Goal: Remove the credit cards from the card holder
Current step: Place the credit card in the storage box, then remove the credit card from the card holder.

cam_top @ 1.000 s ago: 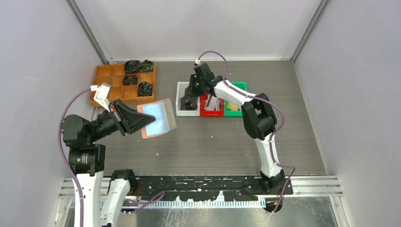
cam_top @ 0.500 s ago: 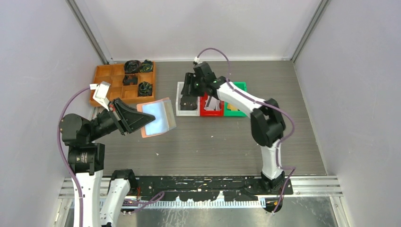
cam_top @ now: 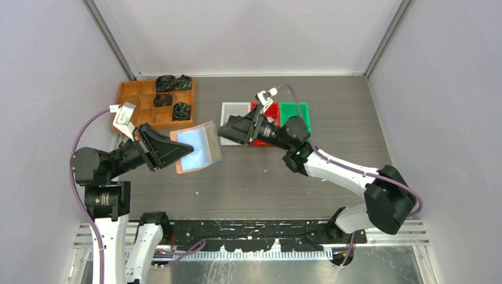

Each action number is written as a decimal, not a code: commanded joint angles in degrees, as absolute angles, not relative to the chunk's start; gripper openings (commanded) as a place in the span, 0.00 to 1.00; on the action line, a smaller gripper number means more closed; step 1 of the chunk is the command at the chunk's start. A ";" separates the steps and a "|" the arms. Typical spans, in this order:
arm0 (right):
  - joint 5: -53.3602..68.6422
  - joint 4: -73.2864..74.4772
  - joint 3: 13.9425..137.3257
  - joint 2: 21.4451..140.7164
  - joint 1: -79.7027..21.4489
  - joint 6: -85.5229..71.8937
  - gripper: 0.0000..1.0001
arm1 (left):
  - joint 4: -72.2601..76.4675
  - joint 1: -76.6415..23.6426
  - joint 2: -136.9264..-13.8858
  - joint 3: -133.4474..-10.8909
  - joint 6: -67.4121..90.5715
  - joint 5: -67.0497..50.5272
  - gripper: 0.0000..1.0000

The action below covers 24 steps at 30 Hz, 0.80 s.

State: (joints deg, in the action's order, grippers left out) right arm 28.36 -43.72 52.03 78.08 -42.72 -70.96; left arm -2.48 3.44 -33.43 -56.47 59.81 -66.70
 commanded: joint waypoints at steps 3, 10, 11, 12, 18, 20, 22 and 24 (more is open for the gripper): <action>28.70 -71.96 48.39 81.64 -48.12 -83.95 0.99 | 2.57 3.60 -32.91 -59.11 61.06 -67.17 0.00; 29.96 -82.01 49.22 85.65 -51.05 -89.80 0.97 | 1.23 3.59 -32.79 -59.62 59.94 -67.19 0.00; 30.20 -82.05 49.11 85.27 -51.28 -89.88 0.95 | 0.63 3.60 -32.71 -59.64 59.29 -67.20 0.00; 30.56 -82.01 48.99 84.68 -51.32 -89.95 0.92 | 0.22 3.60 -32.77 -59.62 58.41 -67.18 0.00; 31.84 -78.07 47.68 79.87 -51.28 -87.65 0.59 | -7.40 3.60 -32.33 -59.33 50.86 -65.20 0.00; 32.73 -68.67 48.24 77.05 -51.32 -81.67 0.47 | -10.48 3.58 -32.23 -59.57 47.81 -63.91 0.00; 32.41 -57.25 49.17 73.34 -51.33 -74.29 0.41 | -11.90 3.55 -32.00 -59.46 45.93 -63.54 0.00; 31.78 -45.13 51.07 69.71 -51.33 -66.30 0.36 | -13.97 3.60 -31.52 -59.45 43.48 -62.94 0.00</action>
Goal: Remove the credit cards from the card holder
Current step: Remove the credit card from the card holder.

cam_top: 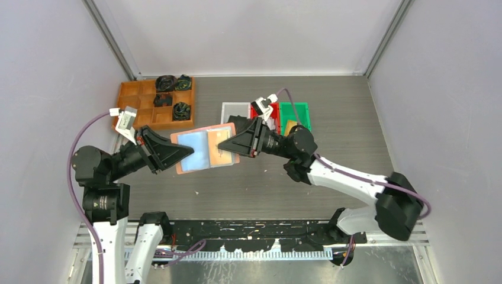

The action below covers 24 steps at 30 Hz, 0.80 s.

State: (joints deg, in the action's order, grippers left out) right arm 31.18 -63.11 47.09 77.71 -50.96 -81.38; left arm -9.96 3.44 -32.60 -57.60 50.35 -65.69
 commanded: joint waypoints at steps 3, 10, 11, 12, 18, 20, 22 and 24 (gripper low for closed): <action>30.37 -25.46 55.59 65.77 -51.49 -54.80 0.22 | -16.95 3.55 -30.71 -59.14 39.10 -62.49 0.04; 28.86 3.13 68.50 67.37 -53.78 -36.54 0.11 | -20.42 3.57 -30.26 -58.27 33.82 -62.67 0.57; 28.00 6.79 70.48 68.18 -54.59 -34.01 0.11 | -20.53 3.56 -30.58 -58.35 33.90 -63.18 0.57; 26.53 10.26 72.42 68.98 -55.35 -31.67 0.11 | -20.52 3.60 -30.93 -58.40 34.07 -63.68 0.56; 21.24 19.51 80.64 72.60 -59.52 -23.79 0.11 | -20.38 3.58 -31.38 -56.25 33.38 -64.86 0.49; 20.04 20.27 82.14 73.45 -60.19 -23.13 0.11 | -20.88 3.60 -31.24 -55.19 32.20 -65.34 0.44; 18.55 20.56 83.53 74.00 -60.68 -22.46 0.11 | -23.33 3.52 -30.71 -55.02 29.41 -65.33 0.39; 17.28 20.60 84.55 74.45 -61.16 -21.89 0.11 | -25.35 3.60 -30.23 -54.80 27.05 -65.26 0.38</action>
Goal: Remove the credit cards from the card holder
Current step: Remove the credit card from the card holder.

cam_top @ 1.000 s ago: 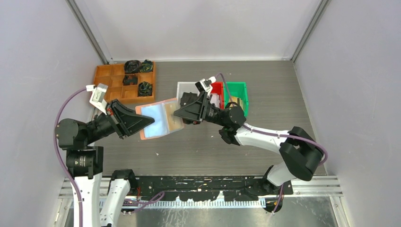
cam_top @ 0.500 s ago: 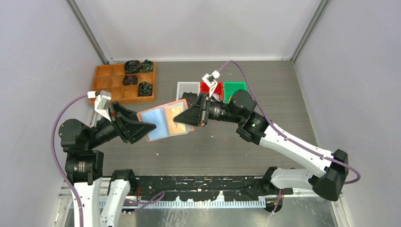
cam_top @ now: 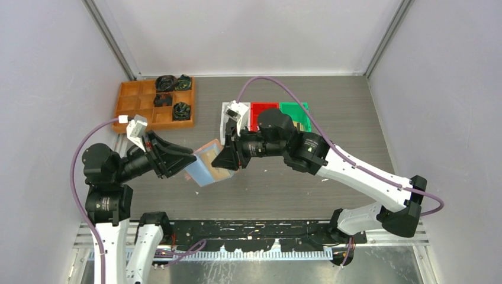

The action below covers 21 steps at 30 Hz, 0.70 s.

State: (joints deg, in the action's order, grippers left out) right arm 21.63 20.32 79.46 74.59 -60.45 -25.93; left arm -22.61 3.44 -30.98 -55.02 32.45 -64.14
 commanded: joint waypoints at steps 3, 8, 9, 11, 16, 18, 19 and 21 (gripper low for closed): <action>16.31 20.59 85.88 74.93 -61.72 -21.09 0.11 | -28.44 3.60 -29.56 -54.92 23.90 -65.36 0.38; 18.49 23.16 88.29 75.95 -62.23 -19.13 0.10 | -30.86 3.56 -29.18 -55.03 18.78 -64.68 0.58; 19.48 23.99 88.67 76.15 -62.36 -18.62 0.11 | -30.93 3.60 -29.31 -55.46 17.54 -64.17 0.62; 21.66 25.72 89.37 76.38 -62.52 -17.74 0.10 | -30.90 3.60 -29.62 -56.85 15.52 -62.65 0.68; 23.78 30.39 91.72 77.48 -63.12 -15.17 0.11 | -30.57 3.59 -31.45 -61.83 12.04 -65.10 0.68; 24.77 31.74 92.69 77.82 -63.48 -14.26 0.11 | -31.17 3.60 -31.94 -62.23 10.14 -68.36 0.68; 24.86 32.01 93.06 77.88 -63.60 -13.98 0.10 | -32.04 3.58 -31.98 -61.97 9.41 -70.15 0.68; 25.08 32.03 93.47 77.92 -63.64 -13.73 0.11 | -35.54 3.60 -32.08 -61.52 6.17 -74.18 0.66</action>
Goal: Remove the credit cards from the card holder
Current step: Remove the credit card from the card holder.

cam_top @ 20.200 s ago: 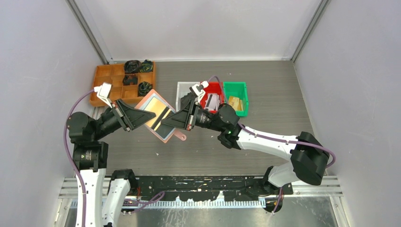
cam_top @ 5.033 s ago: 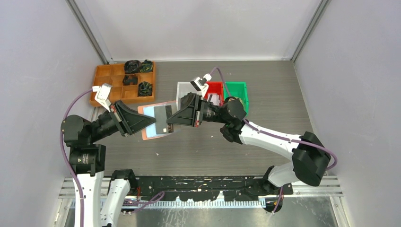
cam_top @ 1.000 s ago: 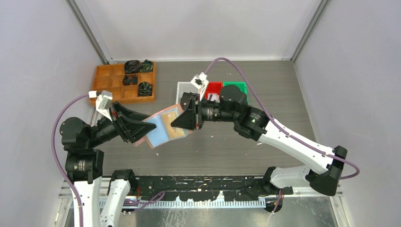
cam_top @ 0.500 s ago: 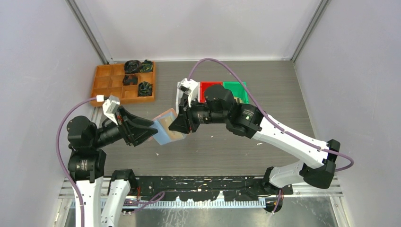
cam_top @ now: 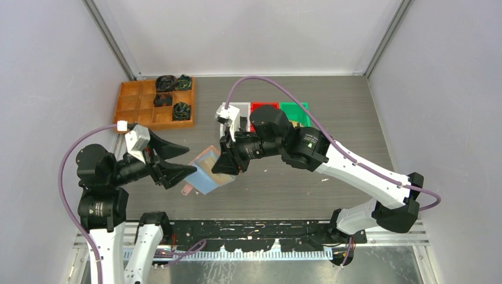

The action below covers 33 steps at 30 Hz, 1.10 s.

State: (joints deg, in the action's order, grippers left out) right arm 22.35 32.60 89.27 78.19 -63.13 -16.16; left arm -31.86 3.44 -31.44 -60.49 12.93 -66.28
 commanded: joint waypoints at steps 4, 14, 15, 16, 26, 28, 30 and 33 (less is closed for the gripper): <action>25.60 31.31 94.34 77.79 -63.83 -13.21 0.10 | -41.02 3.60 -32.05 -59.93 4.01 -75.20 0.64; 22.75 28.05 94.63 78.25 -64.25 -12.48 0.11 | -41.42 3.60 -31.62 -56.84 10.53 -71.92 0.44; 22.04 27.39 94.47 78.35 -64.39 -12.60 0.11 | -40.80 3.56 -31.50 -56.33 12.06 -71.06 0.39; 21.31 26.56 94.11 78.32 -64.43 -12.90 0.13 | -39.98 3.60 -31.40 -55.84 13.55 -69.89 0.33; 19.70 19.07 86.51 75.00 -64.52 -18.13 0.42 | -28.64 3.60 -29.09 -52.46 24.79 -59.23 0.00; 18.70 19.61 85.70 74.17 -64.59 -17.98 0.41 | -27.35 3.60 -29.55 -53.20 26.32 -61.28 0.00; 17.71 20.05 85.24 73.50 -64.57 -17.72 0.41 | -26.94 3.60 -30.10 -54.17 27.64 -62.82 0.00; 17.02 20.83 85.23 73.11 -64.56 -17.13 0.41 | -26.26 3.56 -30.36 -55.03 28.17 -66.63 0.00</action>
